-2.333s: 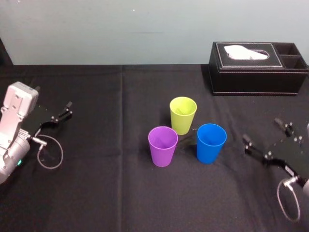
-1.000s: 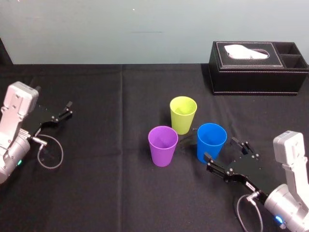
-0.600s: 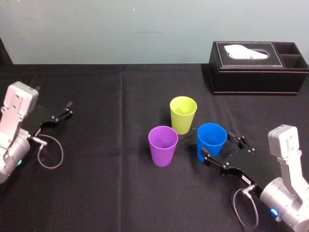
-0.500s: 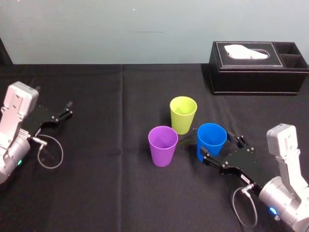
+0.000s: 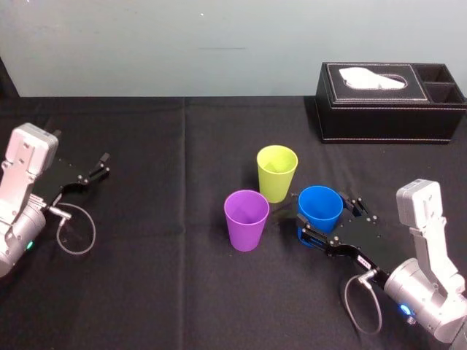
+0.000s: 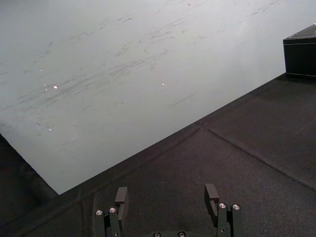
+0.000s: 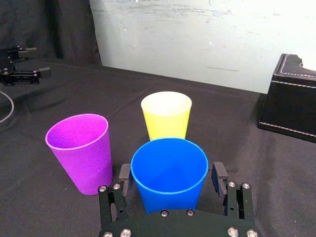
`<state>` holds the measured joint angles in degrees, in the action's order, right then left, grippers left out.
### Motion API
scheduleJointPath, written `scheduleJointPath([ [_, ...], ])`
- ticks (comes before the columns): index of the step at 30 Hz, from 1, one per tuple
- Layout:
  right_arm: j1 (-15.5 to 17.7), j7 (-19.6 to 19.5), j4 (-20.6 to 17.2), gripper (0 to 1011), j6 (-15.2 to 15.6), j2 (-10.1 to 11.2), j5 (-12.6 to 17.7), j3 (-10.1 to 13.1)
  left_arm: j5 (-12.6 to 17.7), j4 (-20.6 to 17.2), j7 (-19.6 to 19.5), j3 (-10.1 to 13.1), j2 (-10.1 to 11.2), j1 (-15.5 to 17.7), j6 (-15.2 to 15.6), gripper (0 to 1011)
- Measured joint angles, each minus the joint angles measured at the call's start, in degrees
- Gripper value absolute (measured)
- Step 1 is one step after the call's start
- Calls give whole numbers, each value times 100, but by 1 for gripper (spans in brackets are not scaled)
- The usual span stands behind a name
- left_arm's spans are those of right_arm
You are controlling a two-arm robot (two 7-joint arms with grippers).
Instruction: Stack the three plastic cups sequentially using one hand.
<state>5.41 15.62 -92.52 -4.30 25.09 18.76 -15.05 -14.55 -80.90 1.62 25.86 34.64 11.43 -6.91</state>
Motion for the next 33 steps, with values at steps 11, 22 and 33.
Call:
scheduleJointPath([
  [11, -20, 57, 71, 1003, 41, -175, -153, 73, 0, 0, 0, 0, 0, 0, 0, 1012],
  [22, -94, 164, 163, 1003, 44, -349, -299, 119, 0, 0, 0, 0, 0, 0, 0, 1011],
  [33, -102, 174, 188, 1003, 40, -407, -386, 149, 0, 0, 0, 0, 0, 0, 0, 1011],
])
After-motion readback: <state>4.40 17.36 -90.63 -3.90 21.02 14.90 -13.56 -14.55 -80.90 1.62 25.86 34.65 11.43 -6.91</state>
